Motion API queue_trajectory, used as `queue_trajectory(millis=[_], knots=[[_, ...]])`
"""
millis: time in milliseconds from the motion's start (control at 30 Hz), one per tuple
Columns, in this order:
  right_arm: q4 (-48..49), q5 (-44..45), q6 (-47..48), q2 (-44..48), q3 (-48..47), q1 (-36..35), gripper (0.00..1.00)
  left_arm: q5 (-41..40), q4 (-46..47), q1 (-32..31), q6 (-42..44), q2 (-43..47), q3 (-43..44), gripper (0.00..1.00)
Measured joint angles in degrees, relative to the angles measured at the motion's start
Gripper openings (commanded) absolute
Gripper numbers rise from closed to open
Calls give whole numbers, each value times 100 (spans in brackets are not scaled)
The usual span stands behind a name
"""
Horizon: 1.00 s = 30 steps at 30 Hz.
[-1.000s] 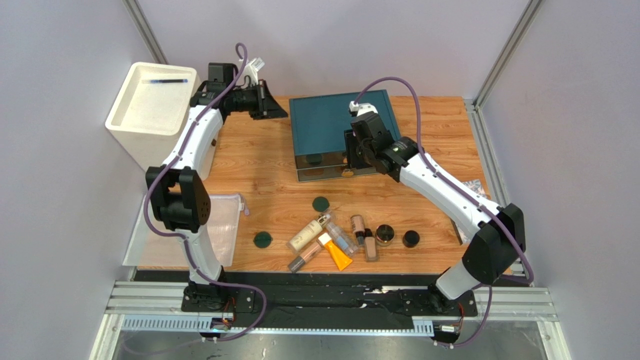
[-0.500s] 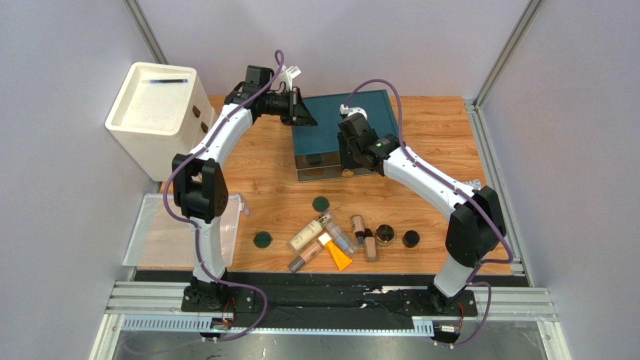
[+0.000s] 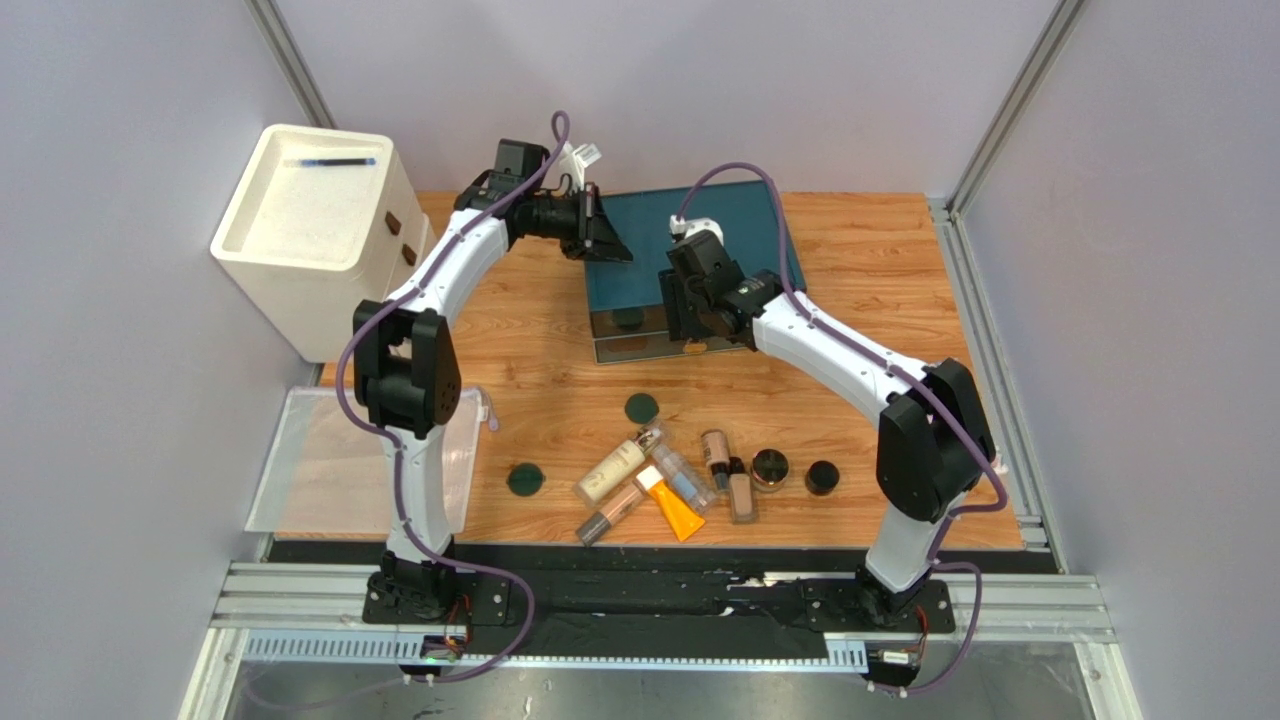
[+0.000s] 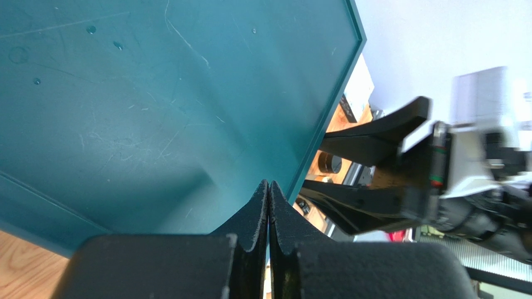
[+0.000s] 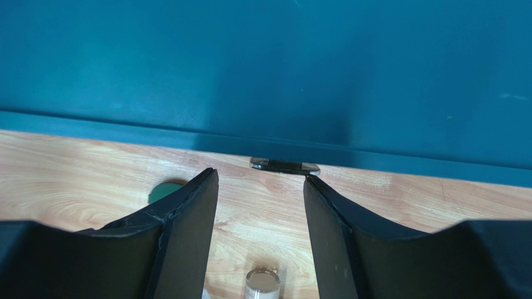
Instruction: Organize the makeup
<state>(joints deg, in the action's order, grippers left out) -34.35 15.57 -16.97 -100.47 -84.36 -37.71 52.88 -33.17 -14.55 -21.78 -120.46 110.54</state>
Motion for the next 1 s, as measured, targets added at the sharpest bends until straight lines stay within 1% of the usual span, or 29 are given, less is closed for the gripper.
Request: queue_trajectory(millis=[200,433,533,567,733,833,900,967,1000], knots=[[-70,203,157,-382,0,-26,57,66,-55,2,7,-55,2,0],[-79,636,251,-459,-7,-28,58,79,-170,2,26,-127,26,0],[-28,750,315,-457,-35,31,61,81,-212,2,46,-149,28,0],[-22,750,330,-457,-35,28,64,81,-221,2,46,-149,28,0],[76,761,415,-455,-33,42,64,81,-267,2,85,-192,31,0],[92,728,422,-457,-35,76,62,85,-286,2,94,-236,31,0],[118,702,420,-461,-35,111,58,83,-317,0,107,-264,31,0],[177,632,407,-479,-37,162,51,85,-350,0,111,-289,31,0],[201,601,393,-492,-46,179,46,85,-361,0,111,-299,31,0]])
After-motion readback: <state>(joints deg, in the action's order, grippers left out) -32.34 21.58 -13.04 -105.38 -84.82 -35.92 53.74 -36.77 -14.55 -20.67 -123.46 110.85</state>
